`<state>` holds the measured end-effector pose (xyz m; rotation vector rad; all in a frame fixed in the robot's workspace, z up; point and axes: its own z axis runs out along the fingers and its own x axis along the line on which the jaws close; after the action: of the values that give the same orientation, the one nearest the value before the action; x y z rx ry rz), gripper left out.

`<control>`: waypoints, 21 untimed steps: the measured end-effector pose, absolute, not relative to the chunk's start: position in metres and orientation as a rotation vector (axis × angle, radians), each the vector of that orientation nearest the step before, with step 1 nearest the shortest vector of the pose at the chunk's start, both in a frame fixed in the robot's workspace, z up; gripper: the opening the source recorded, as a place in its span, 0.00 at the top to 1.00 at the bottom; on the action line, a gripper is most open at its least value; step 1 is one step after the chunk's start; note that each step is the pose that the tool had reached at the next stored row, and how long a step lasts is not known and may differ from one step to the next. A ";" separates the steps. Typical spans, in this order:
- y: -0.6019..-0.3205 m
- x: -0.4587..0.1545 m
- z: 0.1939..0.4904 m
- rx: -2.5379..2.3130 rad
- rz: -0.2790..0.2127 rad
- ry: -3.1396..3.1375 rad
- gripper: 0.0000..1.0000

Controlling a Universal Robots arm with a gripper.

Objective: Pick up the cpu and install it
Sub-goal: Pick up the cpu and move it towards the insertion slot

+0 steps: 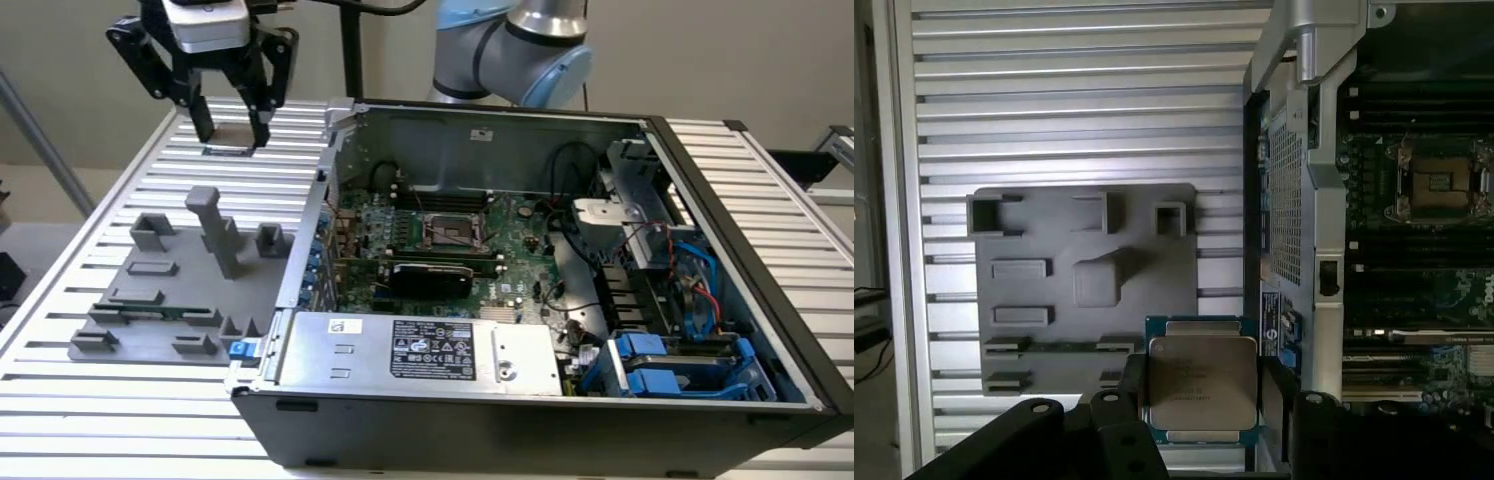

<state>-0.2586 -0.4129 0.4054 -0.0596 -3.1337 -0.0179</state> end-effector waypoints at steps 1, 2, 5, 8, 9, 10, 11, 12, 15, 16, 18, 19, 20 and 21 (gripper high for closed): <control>-0.413 -0.254 0.406 -0.060 -0.018 -3.134 0.45; -0.413 -0.250 0.406 -0.060 -0.018 -3.134 0.45; -0.413 -0.236 0.406 -0.060 -0.018 -3.134 0.45; -0.412 -0.222 0.406 -0.060 -0.018 -3.134 0.45; -0.412 -0.218 0.406 -0.060 -0.018 -3.134 0.45; -0.412 -0.213 0.406 -0.060 -0.018 -3.134 0.45; -0.412 -0.209 0.406 -0.060 -0.018 -3.134 0.45; -0.412 -0.204 0.406 -0.060 -0.018 -3.134 0.45; -0.411 -0.190 0.406 -0.060 -0.019 -3.134 0.45; -0.411 -0.186 0.406 -0.060 -0.019 -3.134 0.45; -0.410 -0.177 0.406 -0.060 -0.019 -3.134 0.45; -0.410 -0.172 0.406 -0.060 -0.019 -3.134 0.45; -0.410 -0.168 0.406 -0.060 -0.019 -3.134 0.45; -0.409 -0.163 0.406 -0.060 -0.019 -3.134 0.45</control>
<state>-0.1632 -0.4094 0.4060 -0.0598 -3.1335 -0.0186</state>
